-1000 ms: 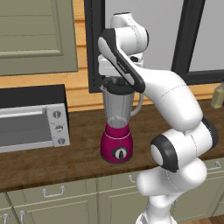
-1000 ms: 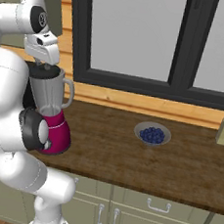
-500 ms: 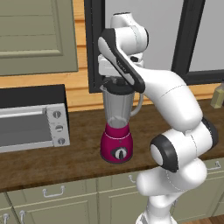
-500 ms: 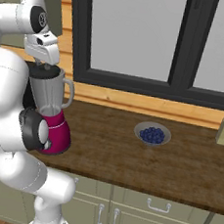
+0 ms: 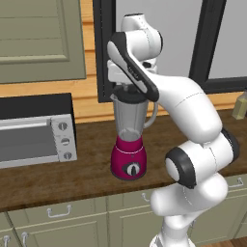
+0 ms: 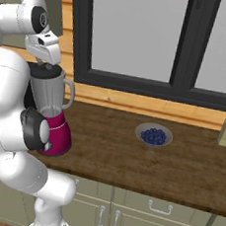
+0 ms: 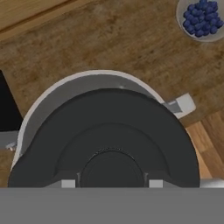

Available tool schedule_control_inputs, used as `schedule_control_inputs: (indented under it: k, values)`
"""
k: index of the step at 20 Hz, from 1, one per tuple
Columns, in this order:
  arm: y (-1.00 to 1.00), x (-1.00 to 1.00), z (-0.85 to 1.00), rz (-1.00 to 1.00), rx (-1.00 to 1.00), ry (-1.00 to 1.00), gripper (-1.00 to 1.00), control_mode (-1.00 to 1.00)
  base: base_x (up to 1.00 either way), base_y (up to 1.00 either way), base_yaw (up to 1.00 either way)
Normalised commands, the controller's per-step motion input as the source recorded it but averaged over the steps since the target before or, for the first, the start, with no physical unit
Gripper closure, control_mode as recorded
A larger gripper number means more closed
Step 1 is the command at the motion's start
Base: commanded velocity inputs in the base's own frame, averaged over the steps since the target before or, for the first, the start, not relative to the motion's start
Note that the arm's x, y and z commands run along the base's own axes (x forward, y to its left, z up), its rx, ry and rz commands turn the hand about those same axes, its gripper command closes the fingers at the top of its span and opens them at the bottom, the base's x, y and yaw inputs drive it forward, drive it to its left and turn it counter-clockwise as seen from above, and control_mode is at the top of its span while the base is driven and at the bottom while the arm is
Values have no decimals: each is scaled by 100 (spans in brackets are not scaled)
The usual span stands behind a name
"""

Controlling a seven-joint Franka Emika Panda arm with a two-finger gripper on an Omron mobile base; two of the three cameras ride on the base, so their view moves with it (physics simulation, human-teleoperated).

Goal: Close the lid blender by securely placing the lid on top.

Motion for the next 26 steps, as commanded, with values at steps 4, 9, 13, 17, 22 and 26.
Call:
schedule_control_inputs:
  k: [4, 9, 13, 17, 22, 26]
  values:
    - [0, 13, 0, 0, 0, -5, 100, -100, 0, 0, 0]
    - [0, 14, 0, 0, 0, -1, 100, -100, 0, 0, 0]
    - [0, 17, 0, 0, 0, 0, 100, -100, 0, 0, 0]
    - [0, 16, -1, 0, 0, 0, 100, -100, 0, 0, 0]
    - [3, 16, -4, 0, 0, 0, 100, -100, 0, 0, 0]
    - [11, 4, -13, 0, 0, 0, 100, -100, 0, 0, 0]
